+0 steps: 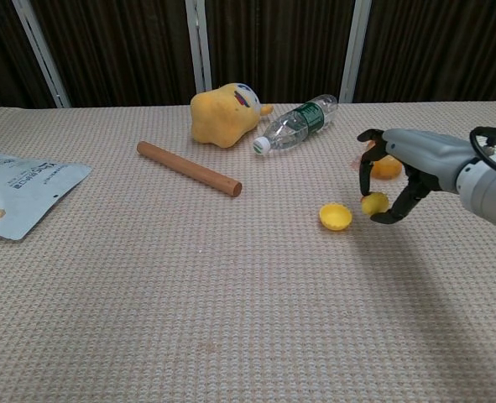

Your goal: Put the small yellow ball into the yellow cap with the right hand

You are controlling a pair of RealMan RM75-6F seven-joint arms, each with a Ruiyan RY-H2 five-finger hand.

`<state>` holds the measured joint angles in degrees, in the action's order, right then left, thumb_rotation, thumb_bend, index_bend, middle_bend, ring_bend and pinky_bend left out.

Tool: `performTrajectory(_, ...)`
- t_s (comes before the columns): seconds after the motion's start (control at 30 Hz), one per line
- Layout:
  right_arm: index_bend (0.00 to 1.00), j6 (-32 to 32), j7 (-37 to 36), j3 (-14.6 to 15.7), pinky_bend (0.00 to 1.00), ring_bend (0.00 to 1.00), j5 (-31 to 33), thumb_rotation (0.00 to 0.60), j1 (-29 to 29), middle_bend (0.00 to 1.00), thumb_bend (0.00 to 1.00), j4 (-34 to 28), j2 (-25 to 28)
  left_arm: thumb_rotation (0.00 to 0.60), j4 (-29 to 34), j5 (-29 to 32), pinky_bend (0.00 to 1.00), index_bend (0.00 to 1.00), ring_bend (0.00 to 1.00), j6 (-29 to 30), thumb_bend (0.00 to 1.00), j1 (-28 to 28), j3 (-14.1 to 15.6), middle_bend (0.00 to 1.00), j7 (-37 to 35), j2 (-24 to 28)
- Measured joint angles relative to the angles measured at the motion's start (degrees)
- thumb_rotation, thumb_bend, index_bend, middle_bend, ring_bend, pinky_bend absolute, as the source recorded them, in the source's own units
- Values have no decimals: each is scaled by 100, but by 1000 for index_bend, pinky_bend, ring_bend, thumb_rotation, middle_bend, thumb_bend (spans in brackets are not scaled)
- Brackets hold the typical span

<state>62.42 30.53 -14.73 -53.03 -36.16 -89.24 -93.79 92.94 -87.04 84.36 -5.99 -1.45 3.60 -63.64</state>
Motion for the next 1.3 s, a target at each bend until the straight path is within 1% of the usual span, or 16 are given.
performTrajectory(0.2, 533, -46, 262, -15, 0, 0, 116, 600, -239, 0, 200, 101, -283, 600, -105, -144, 94, 0, 0, 42, 0, 15, 68, 0, -143, 35)
performTrajectory(0.53, 533, -204, 566, -161, 0, 0, 482, 600, -659, 0, 199, 554, -695, 600, -410, -260, 95, 0, 0, 142, 0, 72, 126, 0, -400, -3)
performTrajectory(0.83, 533, -354, 620, -265, 0, 0, 696, 600, -872, 0, 200, 924, -819, 600, -478, -536, 95, 0, 0, 215, 0, 25, 178, 0, -362, -34)
performTrajectory(0.93, 533, -392, 610, -274, 0, 0, 782, 600, -910, 0, 200, 1024, -842, 600, -483, -542, 95, 0, 0, 191, 0, 6, 182, 0, -379, -40)
performTrajectory(1.3, 533, -348, 661, -202, 0, 0, 998, 600, -941, 0, 199, 1150, -926, 600, -456, -524, 95, 0, 0, 129, 0, -47, 165, 0, -412, -32)
